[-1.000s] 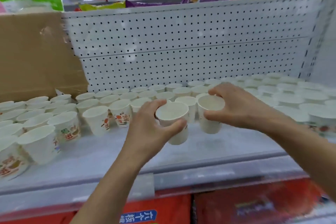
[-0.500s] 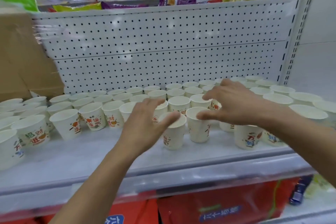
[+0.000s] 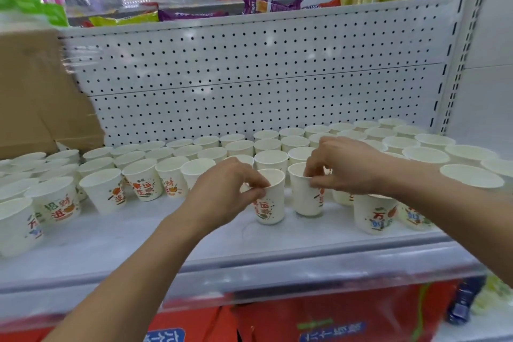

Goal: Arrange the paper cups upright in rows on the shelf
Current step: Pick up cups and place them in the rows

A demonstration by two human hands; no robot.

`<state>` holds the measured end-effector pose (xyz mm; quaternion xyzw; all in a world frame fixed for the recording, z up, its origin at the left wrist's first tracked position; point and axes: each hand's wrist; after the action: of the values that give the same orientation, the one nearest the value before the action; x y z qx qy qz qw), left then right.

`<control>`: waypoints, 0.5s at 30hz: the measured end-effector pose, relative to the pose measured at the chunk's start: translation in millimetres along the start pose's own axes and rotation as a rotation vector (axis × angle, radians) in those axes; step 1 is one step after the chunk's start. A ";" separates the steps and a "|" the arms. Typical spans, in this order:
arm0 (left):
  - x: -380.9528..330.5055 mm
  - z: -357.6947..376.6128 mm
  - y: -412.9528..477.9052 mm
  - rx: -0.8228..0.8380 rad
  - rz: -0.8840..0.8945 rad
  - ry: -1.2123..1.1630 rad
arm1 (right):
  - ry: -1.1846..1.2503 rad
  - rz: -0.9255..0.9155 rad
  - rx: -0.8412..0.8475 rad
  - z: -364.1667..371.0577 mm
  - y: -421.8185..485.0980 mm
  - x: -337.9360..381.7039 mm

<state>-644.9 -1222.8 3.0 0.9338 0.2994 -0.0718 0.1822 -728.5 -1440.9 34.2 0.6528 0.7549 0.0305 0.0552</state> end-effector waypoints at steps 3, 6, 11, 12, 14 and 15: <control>-6.0 5.5 7.4 -0.022 -0.020 -0.010 | 0.052 0.018 -0.016 1.7 4.3 2.6; -7.4 10.4 9.6 -0.042 -0.026 -0.006 | 0.138 -0.006 -0.002 2.3 3.6 2.0; 4.1 4.0 3.0 -0.046 -0.007 -0.054 | 0.184 0.008 0.071 -11.2 -14.4 -11.9; 6.2 3.3 2.3 -0.026 -0.009 -0.051 | 0.128 0.015 0.085 -11.1 -15.7 -13.6; 7.0 4.2 3.0 -0.008 -0.023 -0.045 | 0.047 0.026 0.087 -7.9 -14.8 -13.0; 6.3 5.6 4.3 -0.010 -0.033 -0.049 | 0.032 0.031 0.084 -5.8 -13.4 -11.4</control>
<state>-637.4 -1224.9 -2.4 0.9258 0.3107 -0.0961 0.1928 -740.7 -1454.0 38.9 0.6655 0.7462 0.0102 0.0154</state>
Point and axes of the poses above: each hand's wrist, its own y-axis towards the middle knuckle, its own z-axis out of the palm, x = y × z, and after that the axes turned 10 degrees about x, right-handed
